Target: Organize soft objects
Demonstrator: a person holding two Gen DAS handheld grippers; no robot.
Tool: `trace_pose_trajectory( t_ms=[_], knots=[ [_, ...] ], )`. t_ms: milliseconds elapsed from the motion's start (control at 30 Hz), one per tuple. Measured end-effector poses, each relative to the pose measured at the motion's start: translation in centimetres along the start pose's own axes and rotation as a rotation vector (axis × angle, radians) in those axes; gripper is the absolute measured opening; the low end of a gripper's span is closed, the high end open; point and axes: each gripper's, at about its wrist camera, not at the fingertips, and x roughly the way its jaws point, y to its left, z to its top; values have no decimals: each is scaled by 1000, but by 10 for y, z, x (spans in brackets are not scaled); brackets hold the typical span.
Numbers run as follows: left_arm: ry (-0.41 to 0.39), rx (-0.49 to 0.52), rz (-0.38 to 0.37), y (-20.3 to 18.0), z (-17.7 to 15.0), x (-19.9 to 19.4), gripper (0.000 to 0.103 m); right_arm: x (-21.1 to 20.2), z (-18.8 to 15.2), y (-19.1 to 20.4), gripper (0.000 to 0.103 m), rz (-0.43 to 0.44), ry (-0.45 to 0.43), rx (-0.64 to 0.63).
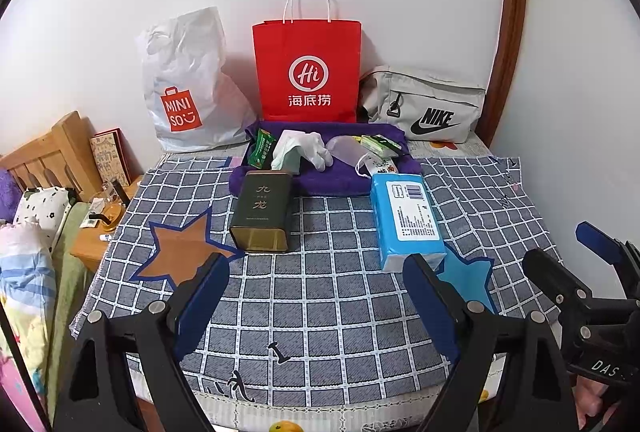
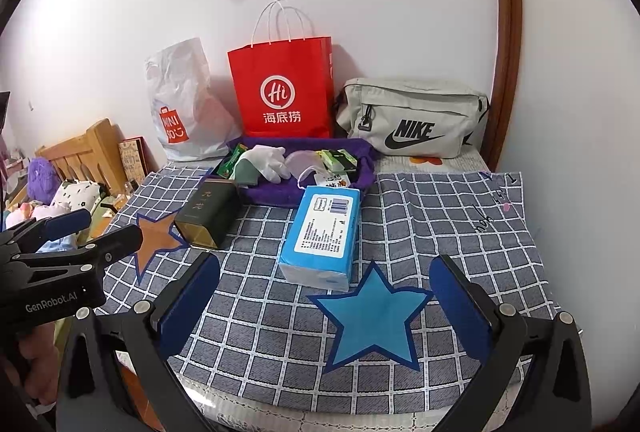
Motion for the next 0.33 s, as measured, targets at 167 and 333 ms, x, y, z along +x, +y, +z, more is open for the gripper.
trace_pose_trajectory(
  t_ms=[167,333],
  knots=[
    [0,0,0,0,1,-1,88,-1,1,1,103,4,-5,-6],
    [-4,8,9,2,6,1,90,0,2,2,103,7,-3,-9]
  ],
)
